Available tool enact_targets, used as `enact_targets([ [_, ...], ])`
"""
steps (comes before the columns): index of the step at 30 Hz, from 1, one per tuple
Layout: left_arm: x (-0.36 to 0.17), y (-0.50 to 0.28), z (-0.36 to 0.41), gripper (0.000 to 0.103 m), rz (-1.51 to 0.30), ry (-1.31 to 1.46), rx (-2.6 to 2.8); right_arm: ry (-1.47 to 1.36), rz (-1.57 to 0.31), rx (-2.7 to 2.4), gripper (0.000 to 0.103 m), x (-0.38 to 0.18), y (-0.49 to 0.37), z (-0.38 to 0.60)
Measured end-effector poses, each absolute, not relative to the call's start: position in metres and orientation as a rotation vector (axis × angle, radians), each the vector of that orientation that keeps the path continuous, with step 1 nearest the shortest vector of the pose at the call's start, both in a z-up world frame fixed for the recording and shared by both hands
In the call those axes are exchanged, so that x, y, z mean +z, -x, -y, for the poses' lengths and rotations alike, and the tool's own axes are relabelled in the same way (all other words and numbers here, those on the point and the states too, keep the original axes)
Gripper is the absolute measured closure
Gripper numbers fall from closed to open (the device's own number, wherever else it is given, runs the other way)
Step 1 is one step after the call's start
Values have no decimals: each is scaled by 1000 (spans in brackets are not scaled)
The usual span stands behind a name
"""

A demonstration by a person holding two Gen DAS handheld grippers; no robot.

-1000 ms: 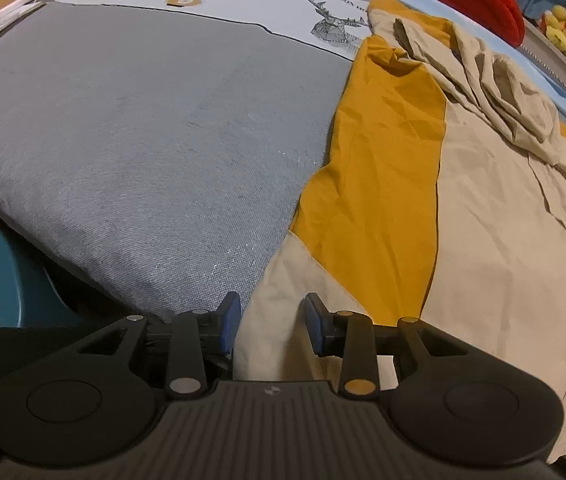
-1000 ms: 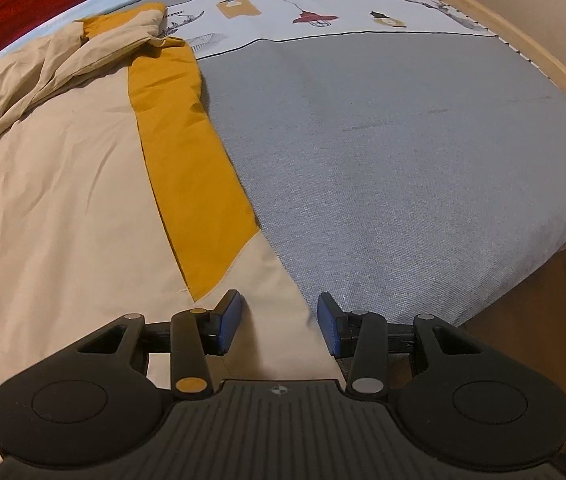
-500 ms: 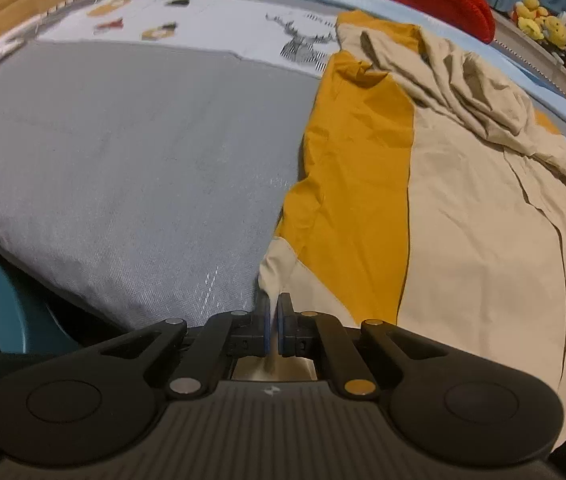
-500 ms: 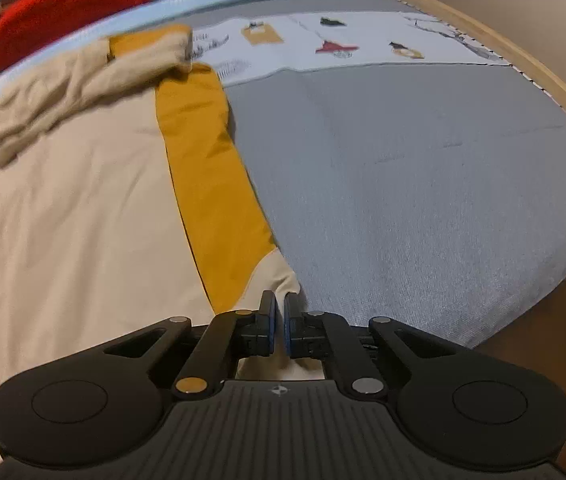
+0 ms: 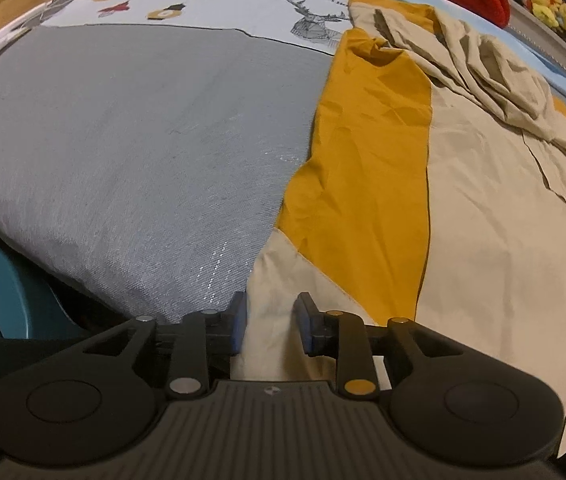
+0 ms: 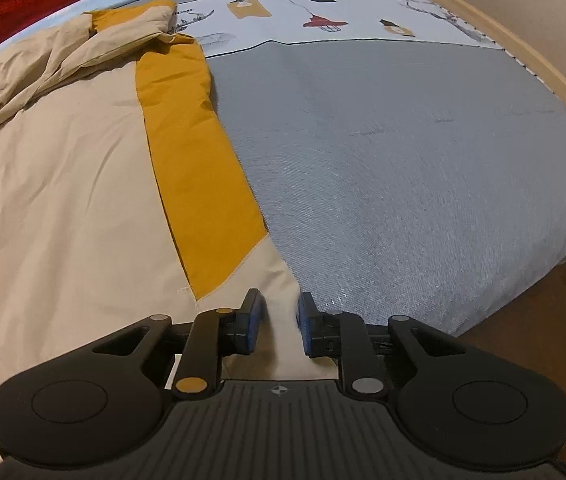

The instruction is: Fold large clothes

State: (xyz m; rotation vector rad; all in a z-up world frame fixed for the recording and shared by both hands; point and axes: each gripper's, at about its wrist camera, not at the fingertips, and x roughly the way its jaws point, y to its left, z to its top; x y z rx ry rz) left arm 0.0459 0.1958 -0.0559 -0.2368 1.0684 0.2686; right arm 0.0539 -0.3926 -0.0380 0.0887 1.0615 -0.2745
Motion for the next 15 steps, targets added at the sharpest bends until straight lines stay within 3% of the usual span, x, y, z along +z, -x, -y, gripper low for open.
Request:
enact_targets([
  [2,-54,-44,-193,99,-1058,222,253,-80,-1055,-256,95,-36,-53,390],
  [3,-53,-44,-192,100,-1052,216,249,-73,-1050,-250,98,-35,-53,389],
  [9,-33,-39,-188,102,-1005,228,223,-99,-1005,-237,100,-21,-48,389],
  [15,11,-32,-182,102,-924,223,143,-206,-882,-170,101,27,-38,392],
])
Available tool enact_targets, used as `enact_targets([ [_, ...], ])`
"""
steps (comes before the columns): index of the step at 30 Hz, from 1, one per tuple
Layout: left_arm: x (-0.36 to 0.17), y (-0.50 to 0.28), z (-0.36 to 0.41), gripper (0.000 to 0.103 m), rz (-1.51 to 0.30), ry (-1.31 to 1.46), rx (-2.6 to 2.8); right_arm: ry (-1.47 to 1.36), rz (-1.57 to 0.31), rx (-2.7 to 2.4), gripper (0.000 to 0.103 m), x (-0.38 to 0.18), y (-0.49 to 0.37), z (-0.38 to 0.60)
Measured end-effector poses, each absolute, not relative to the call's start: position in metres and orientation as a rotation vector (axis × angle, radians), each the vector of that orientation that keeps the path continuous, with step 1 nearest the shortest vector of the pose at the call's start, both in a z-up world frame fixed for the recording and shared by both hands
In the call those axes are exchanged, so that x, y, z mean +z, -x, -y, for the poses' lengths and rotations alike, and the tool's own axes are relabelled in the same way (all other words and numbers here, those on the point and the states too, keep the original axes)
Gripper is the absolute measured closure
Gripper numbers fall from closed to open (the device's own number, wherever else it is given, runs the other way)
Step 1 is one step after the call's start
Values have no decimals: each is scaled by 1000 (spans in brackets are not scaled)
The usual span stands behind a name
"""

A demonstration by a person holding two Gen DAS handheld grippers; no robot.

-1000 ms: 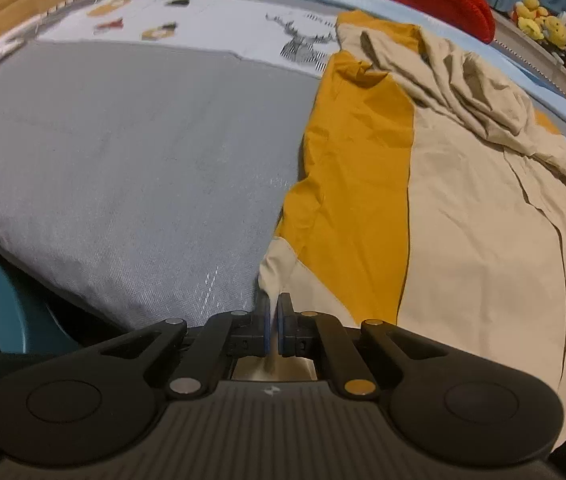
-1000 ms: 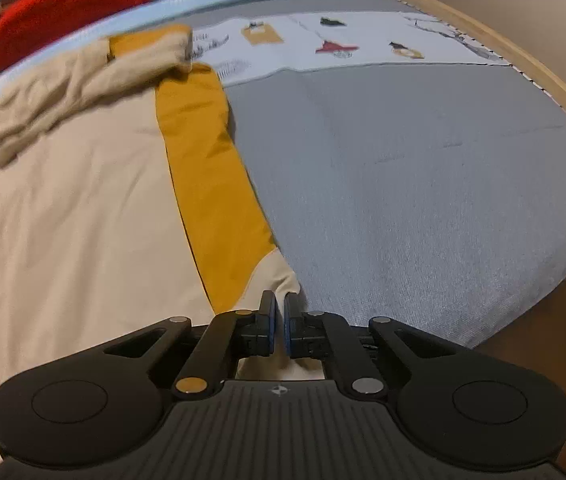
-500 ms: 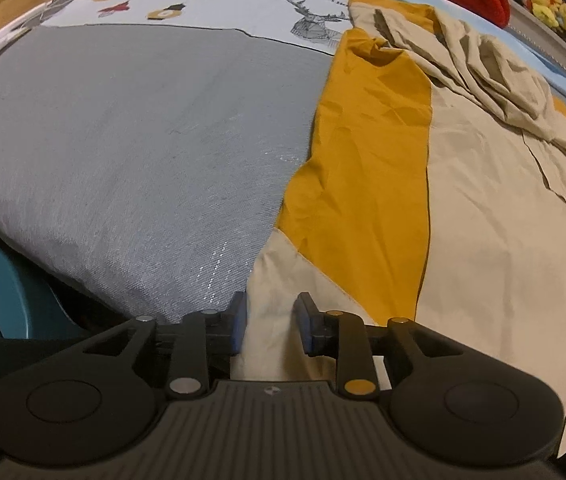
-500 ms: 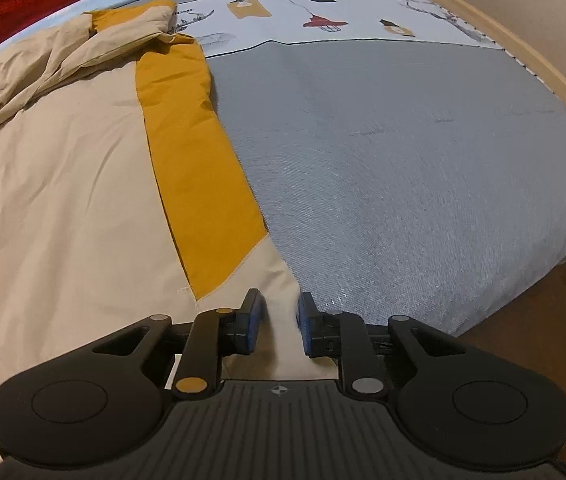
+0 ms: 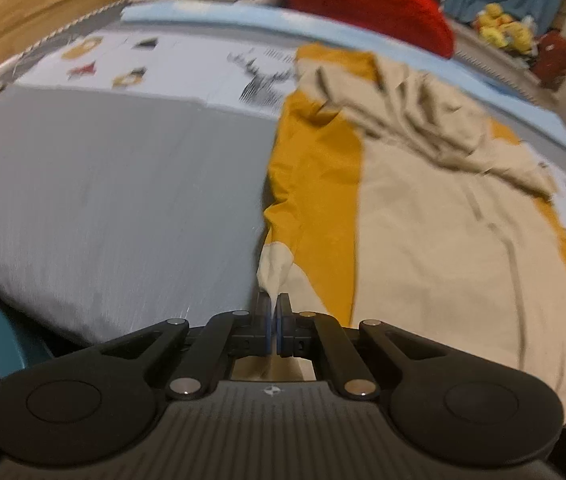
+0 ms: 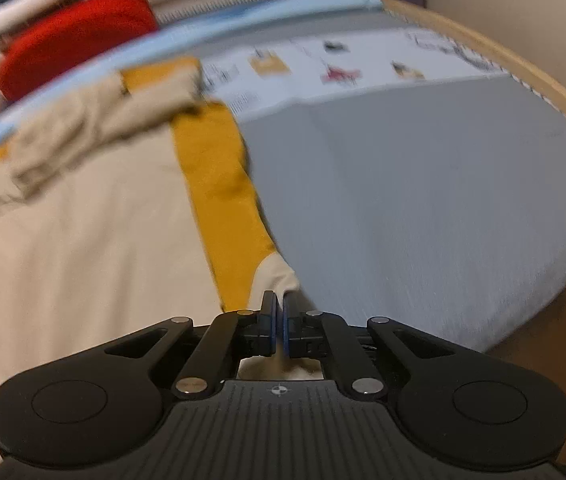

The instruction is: Fold large clothes

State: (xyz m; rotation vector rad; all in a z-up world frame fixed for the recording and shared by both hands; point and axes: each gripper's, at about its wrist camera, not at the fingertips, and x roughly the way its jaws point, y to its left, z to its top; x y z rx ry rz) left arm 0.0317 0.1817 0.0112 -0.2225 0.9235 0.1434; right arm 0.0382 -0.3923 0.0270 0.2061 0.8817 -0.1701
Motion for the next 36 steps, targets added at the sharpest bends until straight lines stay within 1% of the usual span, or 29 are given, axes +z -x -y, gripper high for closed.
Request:
enact_targets([
  [6,50,-21,-186,102,-867,225,58,-253,-780,-82,102,78,-23,396],
  [13,103,0,-202,102,-825,230,-69,-300,-676,-16,102,132,16,408],
  [16,127,18,-212,102,-835,254,-122,-283,-652,20,102,154,39,409],
  [22,171,51,-229,102,-815,306,-202,-340,-628,55,102,187,91,427],
  [24,171,44,-234,102,-823,341,-205,-366,-619,51,102,192,96,434],
  [26,158,22,-240,102,-834,373,-196,-396,-624,45,102,188,86,442],
  [29,121,-36,-252,102,-883,439,-127,-423,-661,11,102,166,38,451],
  [32,79,-107,-263,101,-931,525,-68,-462,-677,20,102,144,-31,453],
  [34,58,-148,-271,94,-940,583,-51,-464,-679,24,101,132,-79,448],
  [35,49,-163,-276,83,-934,621,-21,-448,-682,11,100,125,-99,443],
  [36,42,-173,-282,68,-919,656,2,-417,-686,-6,98,117,-118,438],
])
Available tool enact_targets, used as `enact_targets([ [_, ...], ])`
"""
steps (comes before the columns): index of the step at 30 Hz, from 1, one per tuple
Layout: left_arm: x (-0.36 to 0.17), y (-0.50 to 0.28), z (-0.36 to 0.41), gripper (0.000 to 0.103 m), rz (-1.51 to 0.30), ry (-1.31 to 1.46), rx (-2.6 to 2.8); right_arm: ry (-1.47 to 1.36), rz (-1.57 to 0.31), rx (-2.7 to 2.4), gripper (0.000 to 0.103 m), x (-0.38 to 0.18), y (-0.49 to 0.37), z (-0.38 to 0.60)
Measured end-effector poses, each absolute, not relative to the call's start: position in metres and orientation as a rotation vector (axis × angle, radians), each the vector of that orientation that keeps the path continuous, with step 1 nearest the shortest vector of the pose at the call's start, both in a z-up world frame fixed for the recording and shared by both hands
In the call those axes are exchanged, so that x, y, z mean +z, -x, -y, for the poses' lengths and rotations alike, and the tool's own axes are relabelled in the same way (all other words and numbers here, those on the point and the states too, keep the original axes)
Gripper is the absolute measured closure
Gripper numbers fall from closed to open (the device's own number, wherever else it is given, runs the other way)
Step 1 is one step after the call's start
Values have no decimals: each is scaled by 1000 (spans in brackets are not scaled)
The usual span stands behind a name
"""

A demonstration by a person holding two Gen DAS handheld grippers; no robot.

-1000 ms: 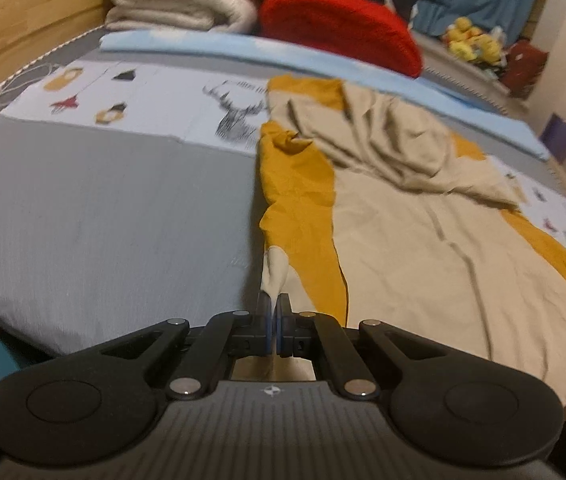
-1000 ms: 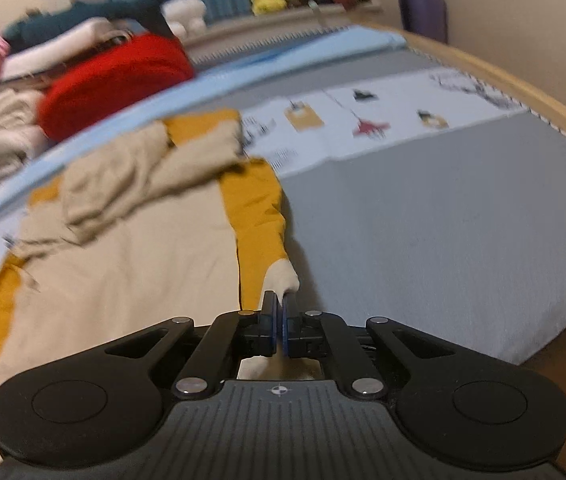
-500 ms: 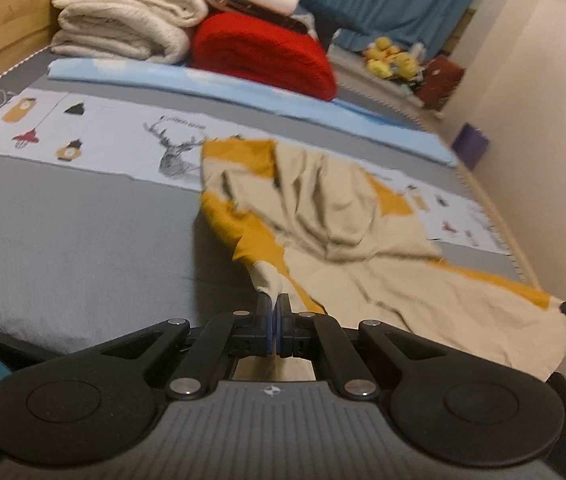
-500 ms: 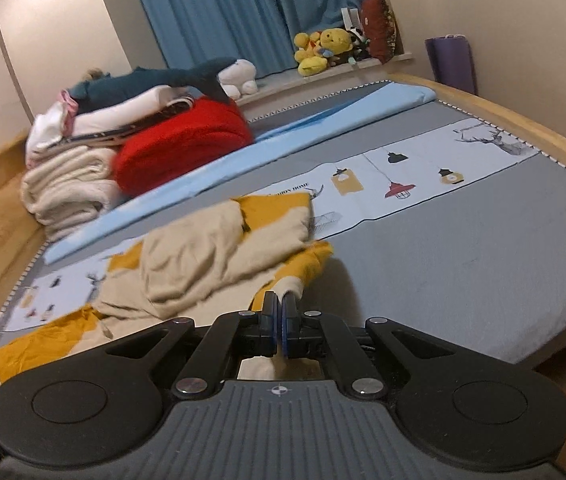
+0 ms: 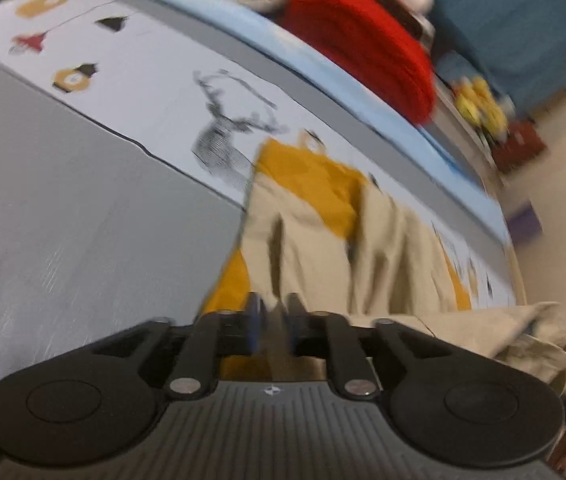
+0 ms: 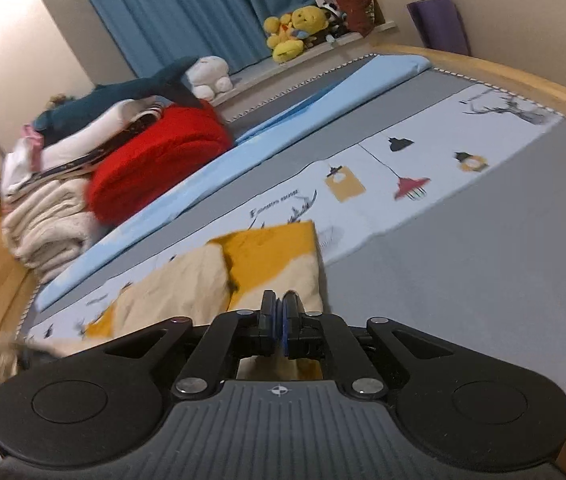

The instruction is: Fold large clothes

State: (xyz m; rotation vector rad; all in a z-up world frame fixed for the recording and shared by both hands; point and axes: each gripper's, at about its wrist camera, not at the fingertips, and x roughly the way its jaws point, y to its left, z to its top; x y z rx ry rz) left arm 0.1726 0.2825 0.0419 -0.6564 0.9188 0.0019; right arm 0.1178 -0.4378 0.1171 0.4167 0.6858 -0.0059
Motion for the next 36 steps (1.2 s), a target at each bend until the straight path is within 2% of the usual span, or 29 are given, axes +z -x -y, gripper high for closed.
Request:
enact_targets([
  [2,29,-180,-298,52,-851,734,28,-391,-689,-41,96,100,-144,433],
  [3,21,-179,-304,52,-827,766,39,-386,-686,-49,93,91,-152,431],
  [6,0,-186,-315,52,-928,841,113,-347,-676,-64,80,62,-158,428],
  [9,4,-202,-300,51,-940,671,60,-354,-787,-57,76,30,-166,433],
  [11,2,-214,-286,50,-966,563,41,-333,-767,-13,72,28,-175,431],
  [13,-2,-225,-272,47,-984,496,16,-260,-794,-9,50,21,-184,426],
  [17,-8,-236,-245,35,-978,403,-4,-224,-929,-28,50,-2,-197,424],
  [24,-31,-259,-230,35,-1010,372,41,-225,-963,-20,52,-18,-198,429],
  [26,-35,-263,-228,35,-1013,375,59,-218,-951,1,62,-16,-196,427],
  [27,-37,-265,-227,35,-1015,378,65,-213,-943,16,71,-15,-195,426],
  [28,-39,-266,-226,35,-1016,379,69,-202,-934,23,75,-14,-194,424],
  [29,-40,-267,-225,37,-1017,378,67,-187,-926,25,77,-13,-194,422],
  [31,-41,-269,-221,60,-1018,368,46,-164,-911,32,88,-11,-192,419],
  [32,-40,-268,-219,89,-1018,357,35,-159,-903,31,90,-10,-191,419],
  [33,-38,-267,-217,96,-1009,339,38,-156,-892,31,92,-9,-189,418],
  [36,-18,-260,-218,101,-927,312,40,-121,-838,44,95,0,-185,414],
])
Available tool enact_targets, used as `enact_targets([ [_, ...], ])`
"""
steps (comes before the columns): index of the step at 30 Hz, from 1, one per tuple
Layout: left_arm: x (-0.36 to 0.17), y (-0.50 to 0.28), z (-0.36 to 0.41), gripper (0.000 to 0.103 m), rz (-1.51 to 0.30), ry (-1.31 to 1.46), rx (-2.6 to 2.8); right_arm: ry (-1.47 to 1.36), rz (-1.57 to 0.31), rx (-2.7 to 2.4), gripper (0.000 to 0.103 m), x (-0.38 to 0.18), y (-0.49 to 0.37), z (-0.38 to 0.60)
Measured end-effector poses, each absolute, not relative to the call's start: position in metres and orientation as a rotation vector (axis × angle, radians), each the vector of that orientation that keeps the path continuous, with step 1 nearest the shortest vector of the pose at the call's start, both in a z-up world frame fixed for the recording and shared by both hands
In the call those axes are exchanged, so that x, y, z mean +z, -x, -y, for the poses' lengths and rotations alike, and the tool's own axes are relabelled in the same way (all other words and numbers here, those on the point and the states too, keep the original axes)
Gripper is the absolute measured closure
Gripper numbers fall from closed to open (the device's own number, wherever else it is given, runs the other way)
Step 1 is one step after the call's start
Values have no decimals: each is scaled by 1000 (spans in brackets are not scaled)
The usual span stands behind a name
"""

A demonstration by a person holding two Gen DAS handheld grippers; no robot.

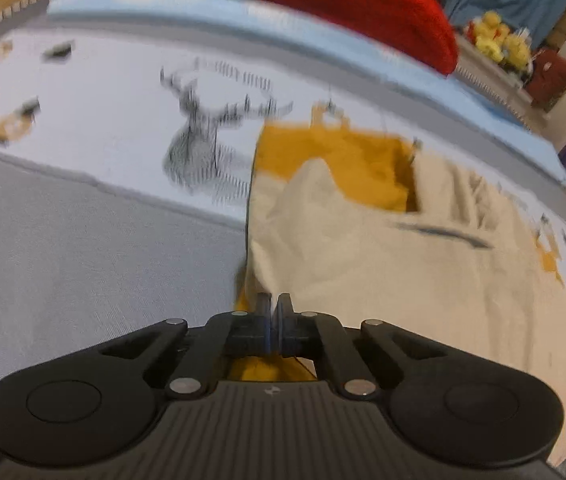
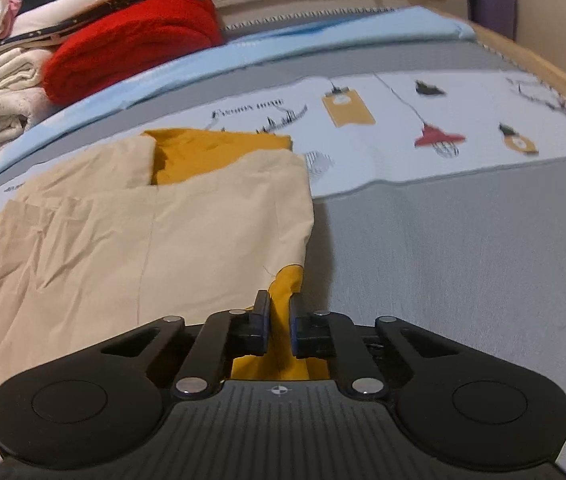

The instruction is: Fold large clothes

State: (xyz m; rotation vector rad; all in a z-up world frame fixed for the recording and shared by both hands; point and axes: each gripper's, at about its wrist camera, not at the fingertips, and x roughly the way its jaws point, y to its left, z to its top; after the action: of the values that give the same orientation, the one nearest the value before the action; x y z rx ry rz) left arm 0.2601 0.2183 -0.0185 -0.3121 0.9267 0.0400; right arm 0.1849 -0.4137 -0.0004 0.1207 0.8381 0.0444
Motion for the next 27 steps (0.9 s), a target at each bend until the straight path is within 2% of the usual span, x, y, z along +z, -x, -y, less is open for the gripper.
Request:
enact_targets([
  [8,44,-238,-226,101,-571,299,26,-28,-436,24,100,57,-164,394],
  [13,55,-259,-213,101,-461,228,54,6,-354,-44,100,64,-191,383],
  [19,48,-299,-208,101,-470,253,122,2,-314,-90,100,65,-231,370],
  [20,43,-307,-209,99,-484,262,129,-5,-315,-97,101,64,-236,368],
  [22,30,-321,-208,87,-544,267,152,-12,-338,-127,99,58,-250,363],
  [23,26,-326,-209,68,-575,266,154,-24,-383,-149,98,52,-260,361],
  [24,24,-326,-208,58,-591,256,150,-43,-474,-174,94,42,-273,363],
  [27,27,-321,-208,56,-599,246,86,-72,-713,-249,90,10,-293,369],
])
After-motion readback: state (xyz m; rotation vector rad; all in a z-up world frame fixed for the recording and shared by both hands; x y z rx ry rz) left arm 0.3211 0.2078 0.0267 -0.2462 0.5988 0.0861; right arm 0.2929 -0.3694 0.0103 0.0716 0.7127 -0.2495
